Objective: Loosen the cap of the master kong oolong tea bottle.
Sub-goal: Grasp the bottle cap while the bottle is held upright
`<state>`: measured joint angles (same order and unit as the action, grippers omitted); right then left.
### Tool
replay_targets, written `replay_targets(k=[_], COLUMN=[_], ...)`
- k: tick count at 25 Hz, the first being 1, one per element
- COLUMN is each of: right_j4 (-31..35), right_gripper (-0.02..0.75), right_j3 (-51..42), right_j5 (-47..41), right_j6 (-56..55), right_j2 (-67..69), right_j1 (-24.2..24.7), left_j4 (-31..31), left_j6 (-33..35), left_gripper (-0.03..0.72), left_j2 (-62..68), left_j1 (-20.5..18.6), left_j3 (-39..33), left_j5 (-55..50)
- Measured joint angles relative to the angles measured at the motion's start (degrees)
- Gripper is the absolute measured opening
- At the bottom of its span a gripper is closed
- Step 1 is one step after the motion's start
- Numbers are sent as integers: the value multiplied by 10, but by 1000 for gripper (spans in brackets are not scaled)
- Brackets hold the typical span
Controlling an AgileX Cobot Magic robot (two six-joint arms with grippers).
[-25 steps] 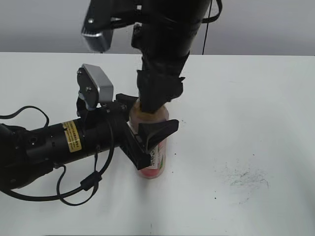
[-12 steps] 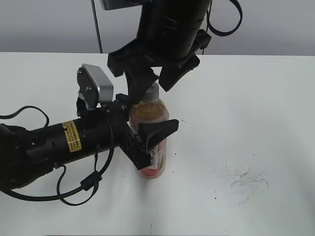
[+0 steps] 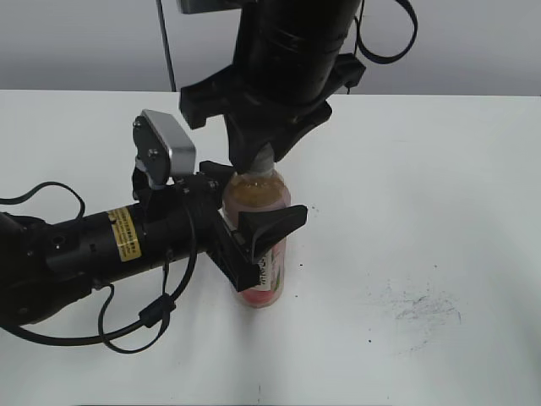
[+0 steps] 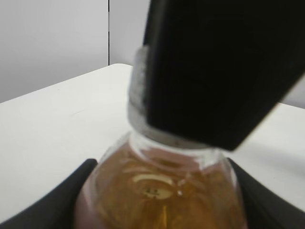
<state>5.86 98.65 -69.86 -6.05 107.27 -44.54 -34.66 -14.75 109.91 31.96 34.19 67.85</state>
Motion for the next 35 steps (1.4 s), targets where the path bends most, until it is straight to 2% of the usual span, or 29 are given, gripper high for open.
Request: replay_targets(k=[4, 8, 24, 27, 31, 35], right_j4=[0, 0, 17, 20, 20, 20], right_gripper=[277, 276, 275, 275, 275, 275], right_j3=[0, 0, 1, 1, 1, 1], right_j5=[0, 0, 1, 1, 1, 2], right_j6=[107, 287, 1198, 1336, 1425, 1420], right_j2=[0, 0, -1, -1, -1, -1], right_j1=[0, 0, 0, 0, 0, 0], left_j4=[0, 0, -4, -4, -3, -3], left_j6=[0, 0, 2, 2, 2, 2], left_gripper=[448, 448, 448, 448, 448, 448], left_j2=[0, 0, 0, 0, 0, 0], left_j1=[0, 0, 0, 0, 0, 0], left_j3=[0, 0, 0, 0, 0, 0], left_j5=[0, 0, 0, 0, 0, 0])
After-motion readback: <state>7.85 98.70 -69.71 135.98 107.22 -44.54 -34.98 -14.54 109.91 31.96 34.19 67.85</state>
